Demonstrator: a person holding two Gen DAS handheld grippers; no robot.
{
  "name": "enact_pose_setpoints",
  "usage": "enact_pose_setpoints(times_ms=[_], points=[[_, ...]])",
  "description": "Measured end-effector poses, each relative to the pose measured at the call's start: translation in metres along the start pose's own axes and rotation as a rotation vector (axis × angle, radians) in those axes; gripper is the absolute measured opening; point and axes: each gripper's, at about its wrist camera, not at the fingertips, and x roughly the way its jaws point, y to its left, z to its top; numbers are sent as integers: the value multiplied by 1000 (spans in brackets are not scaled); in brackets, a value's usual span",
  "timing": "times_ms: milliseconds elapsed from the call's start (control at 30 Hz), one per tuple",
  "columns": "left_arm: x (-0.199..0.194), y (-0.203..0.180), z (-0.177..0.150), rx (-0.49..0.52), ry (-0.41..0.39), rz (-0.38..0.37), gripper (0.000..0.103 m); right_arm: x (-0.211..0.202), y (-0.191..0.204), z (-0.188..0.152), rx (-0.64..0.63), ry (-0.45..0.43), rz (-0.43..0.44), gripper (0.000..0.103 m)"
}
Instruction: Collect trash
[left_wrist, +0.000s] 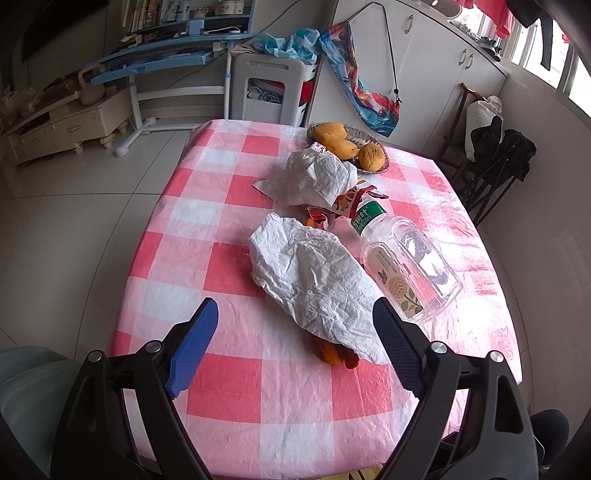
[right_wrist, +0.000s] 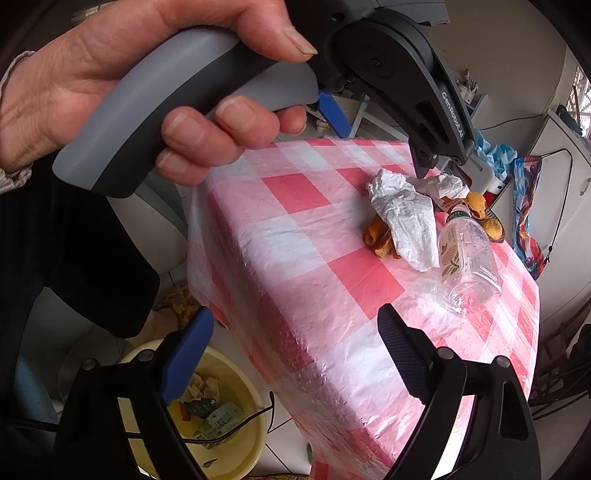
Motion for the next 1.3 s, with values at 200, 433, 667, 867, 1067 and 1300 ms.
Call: enact_pose_setpoints(times_ms=[200, 433, 667, 867, 1067, 1300], points=[[0, 0, 0, 1, 0, 0, 82, 0, 1, 0, -1, 0, 0, 86], [0, 0, 0, 1, 0, 0, 82, 0, 2, -2, -3, 0, 2, 86], [0, 0, 0, 1, 0, 1, 82, 0, 3, -2, -4, 0, 2, 86], [0, 0, 0, 2, 2, 1, 82, 0, 3, -2, -5, 1, 3, 86], [0, -1, 0, 3, 3, 1, 82, 0, 3, -2, -5, 1, 3, 86], [1, -1, -1, 4, 3, 1, 82, 0, 3, -2, -5, 1, 4, 86]])
